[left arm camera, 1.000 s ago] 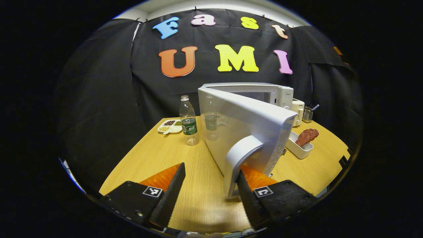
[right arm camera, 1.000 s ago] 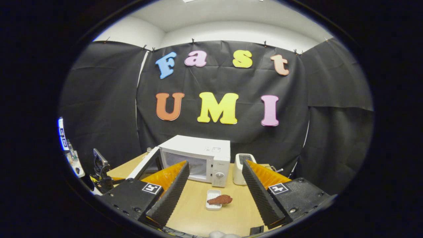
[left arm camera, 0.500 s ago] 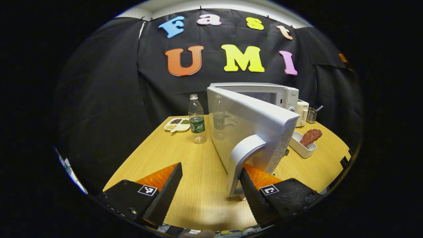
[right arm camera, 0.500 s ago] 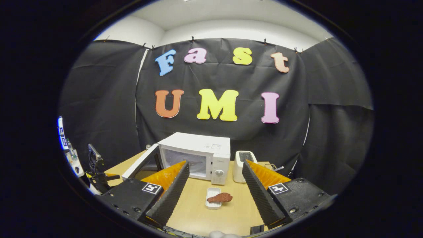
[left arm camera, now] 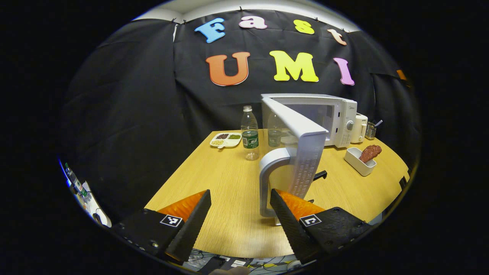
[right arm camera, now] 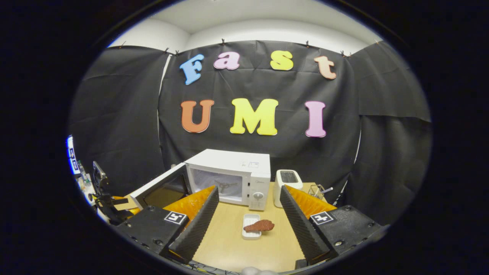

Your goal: Open the microwave oven with the left hand, put the food in, and close the microwave oven.

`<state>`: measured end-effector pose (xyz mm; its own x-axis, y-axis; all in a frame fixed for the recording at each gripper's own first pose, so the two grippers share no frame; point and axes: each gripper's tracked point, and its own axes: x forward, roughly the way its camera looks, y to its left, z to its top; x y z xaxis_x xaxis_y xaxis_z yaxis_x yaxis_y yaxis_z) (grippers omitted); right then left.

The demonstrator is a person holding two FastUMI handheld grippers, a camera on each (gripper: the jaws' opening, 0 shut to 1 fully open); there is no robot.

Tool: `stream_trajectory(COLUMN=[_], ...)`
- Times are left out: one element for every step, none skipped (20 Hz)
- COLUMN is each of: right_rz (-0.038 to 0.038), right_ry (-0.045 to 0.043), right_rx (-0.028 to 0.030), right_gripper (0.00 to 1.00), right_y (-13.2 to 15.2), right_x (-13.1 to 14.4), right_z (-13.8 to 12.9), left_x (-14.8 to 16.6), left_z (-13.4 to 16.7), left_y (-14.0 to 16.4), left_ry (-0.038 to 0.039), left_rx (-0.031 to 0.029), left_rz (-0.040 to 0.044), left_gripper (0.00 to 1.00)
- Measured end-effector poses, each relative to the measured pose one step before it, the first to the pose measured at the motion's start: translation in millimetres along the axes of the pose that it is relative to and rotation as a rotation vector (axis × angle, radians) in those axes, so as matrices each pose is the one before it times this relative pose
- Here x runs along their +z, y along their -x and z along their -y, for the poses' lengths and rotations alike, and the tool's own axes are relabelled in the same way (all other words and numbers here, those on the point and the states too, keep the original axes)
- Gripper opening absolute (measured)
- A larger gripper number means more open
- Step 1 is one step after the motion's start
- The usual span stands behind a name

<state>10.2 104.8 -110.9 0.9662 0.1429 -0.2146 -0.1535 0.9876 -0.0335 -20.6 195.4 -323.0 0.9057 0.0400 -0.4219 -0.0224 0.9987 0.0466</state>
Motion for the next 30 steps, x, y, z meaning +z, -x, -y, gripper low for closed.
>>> stream_trajectory(right_rz=[-0.00704,-0.01164,-0.00753,-0.00835,-0.01159,-0.02008,-0.01370,-0.01966,-0.02382,-0.02654,-0.02654,-0.02883,-0.02967,-0.02261,-0.02121,-0.02674,-0.02025,-0.01774,-0.01954,-0.02166,-0.02519,-0.02602,-0.02094,-0.01432,-0.02621,-0.02507,-0.01257,-0.01179,-0.01431,-0.00990], right_ry=[-0.00454,-0.00455,-0.00775,-0.01088,-0.01296,-0.01019,-0.00876,-0.01141,-0.01106,-0.01412,-0.01773,-0.01702,-0.02301,-0.02528,-0.01792,-0.01559,-0.01445,-0.01250,-0.01214,-0.01684,-0.02151,-0.02596,-0.02759,-0.03231,-0.02292,-0.01086,-0.01177,-0.00928,-0.00680,-0.00610], right_rx=[-0.00129,0.00019,-0.00178,-0.00603,-0.00528,-0.00690,-0.00334,-0.00426,0.00054,0.00545,0.00969,0.00772,0.01575,0.01697,0.01348,0.01604,0.02016,0.02401,0.02008,0.02641,0.03482,0.02486,0.03462,0.03764,0.02383,0.02016,0.01980,0.01593,0.01054,0.01354], right_gripper=[1.00,1.00,1.00,1.00,1.00,0.95,1.00,1.00,1.00,1.00,1.00,1.00,1.00,0.91,1.00,1.00,1.00,1.00,1.00,0.90,1.00,1.00,0.99,0.98,0.82,0.90,0.81,0.78,0.57,0.52], right_y=[-1.96,-2.13,-2.50,-4.26,-5.05,-6.49,-5.78,-7.17,-7.79,-7.93,-8.96,-9.69,-10.96,-10.71,-11.56,-11.60,-13.56,-11.97,-13.59,-13.01,-13.78,-15.00,-12.21,-10.85,-11.63,-7.79,-7.82,-3.96,-2.74,-3.07], right_x=[-4.04,-7.36,-6.97,-6.62,-10.89,-13.08,-13.07,-13.37,-14.27,-15.40,-13.85,-13.41,-13.38,-9.53,-8.67,-8.95,-5.84,-4.41,-3.14,-3.46,-2.86,-2.93,0.51,1.07,0.34,0.39,1.94,1.24,0.71,2.37], right_z=[1.40,1.71,5.65,6.66,7.91,8.66,9.49,9.80,8.86,7.87,7.04,6.30,4.57,3.09,4.67,3.22,3.13,2.09,4.28,3.51,1.59,3.74,2.46,-1.08,2.00,0.90,1.68,1.08,0.83,-0.20], left_x=[0.75,0.80,3.02,3.86,1.74,5.62,7.69,8.59,10.91,11.11,11.77,12.76,12.58,9.80,10.40,12.33,10.63,8.52,6.86,9.59,8.94,6.17,5.70,5.60,6.46,5.06,6.32,5.79,3.68,3.24], left_z=[-3.61,-2.78,0.49,-0.64,-0.18,2.18,2.43,5.54,4.48,8.32,9.37,11.85,10.48,13.25,13.54,12.51,10.77,9.30,8.59,8.98,7.93,6.28,5.20,7.10,6.66,5.36,6.57,7.11,6.69,5.49], left_y=[2.00,2.78,4.14,4.12,5.19,5.58,6.99,7.16,6.59,5.72,6.51,4.84,2.67,0.68,0.42,-0.84,-0.77,-4.53,-4.72,-5.77,-7.05,-6.60,-6.34,-5.06,-3.76,-3.54,-3.18,-2.71,-3.30,-2.50], left_ry=[-0.00256,0.00432,0.00568,0.00161,0.00054,0.00037,0.00000,-0.00065,0.00019,0.00535,-0.00258,-0.00584,-0.00648,-0.00356,0.00853,0.02120,0.02907,0.02752,0.02320,0.01527,0.00414,-0.00893,-0.01646,-0.01491,-0.01408,-0.01160,-0.00743,-0.00183,-0.00116,-0.00657], left_rx=[0.01257,0.00953,0.00101,0.00103,0.00315,0.00025,0.00123,-0.00145,-0.00451,-0.00810,-0.00801,-0.01121,-0.00916,-0.00929,-0.01639,-0.01388,-0.00468,0.00292,0.00794,0.00876,0.00768,0.01479,0.01776,0.01011,0.01443,0.01117,0.00883,0.00508,-0.00236,0.00122], left_rz=[0.00335,0.00080,0.00697,0.00732,0.00138,0.00741,0.01267,0.01519,0.01577,0.01220,0.01947,0.02116,0.01732,0.00833,0.01017,0.01633,0.00815,-0.00103,0.00316,0.00938,0.01270,0.00444,0.00448,0.00181,0.00394,0.00074,0.00380,0.00452,0.00263,0.00492], left_gripper=[0.96,0.96,0.96,0.94,0.94,0.94,0.95,0.95,0.95,0.94,0.95,0.94,0.94,0.94,0.94,0.95,0.95,0.95,0.95,0.96,0.96,0.96,0.95,0.95,0.95,0.95,0.96,0.95,0.96,0.95])
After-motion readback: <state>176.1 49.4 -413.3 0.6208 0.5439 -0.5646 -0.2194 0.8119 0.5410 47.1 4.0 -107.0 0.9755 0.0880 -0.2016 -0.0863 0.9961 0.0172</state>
